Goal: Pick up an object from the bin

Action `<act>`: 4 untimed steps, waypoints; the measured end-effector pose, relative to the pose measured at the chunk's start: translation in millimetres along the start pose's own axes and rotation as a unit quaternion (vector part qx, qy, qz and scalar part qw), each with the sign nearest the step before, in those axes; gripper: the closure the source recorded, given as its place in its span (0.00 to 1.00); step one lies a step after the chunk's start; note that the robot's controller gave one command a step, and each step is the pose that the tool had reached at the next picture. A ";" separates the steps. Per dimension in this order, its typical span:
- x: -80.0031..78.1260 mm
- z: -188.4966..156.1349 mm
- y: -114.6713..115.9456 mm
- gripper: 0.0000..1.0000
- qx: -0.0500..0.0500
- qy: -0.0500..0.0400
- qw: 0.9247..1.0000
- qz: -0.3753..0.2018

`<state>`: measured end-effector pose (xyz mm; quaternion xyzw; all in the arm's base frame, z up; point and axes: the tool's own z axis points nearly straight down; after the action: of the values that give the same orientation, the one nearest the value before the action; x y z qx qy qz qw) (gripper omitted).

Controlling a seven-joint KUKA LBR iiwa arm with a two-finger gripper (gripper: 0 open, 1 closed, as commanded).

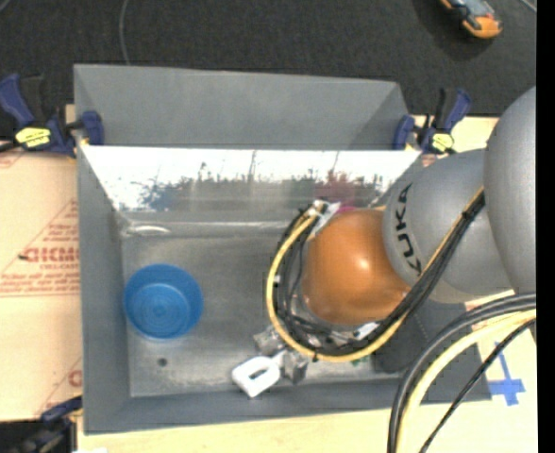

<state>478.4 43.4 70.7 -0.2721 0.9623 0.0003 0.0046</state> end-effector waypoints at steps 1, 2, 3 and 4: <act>0.0 0.0 0.0 1.00 0.000 0.000 1.000 0.000; 0.2 -5.0 0.2 1.00 0.000 0.000 1.000 0.000; 1.2 -22.4 0.7 1.00 -0.001 0.002 1.000 0.001; 0.3 -49.8 0.1 1.00 -0.001 0.001 1.000 0.001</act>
Offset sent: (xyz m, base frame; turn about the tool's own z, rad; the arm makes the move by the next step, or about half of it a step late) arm -0.0001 0.0003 0.0164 0.0000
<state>477.7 43.2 120.5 -0.2709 0.9626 0.0006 0.0034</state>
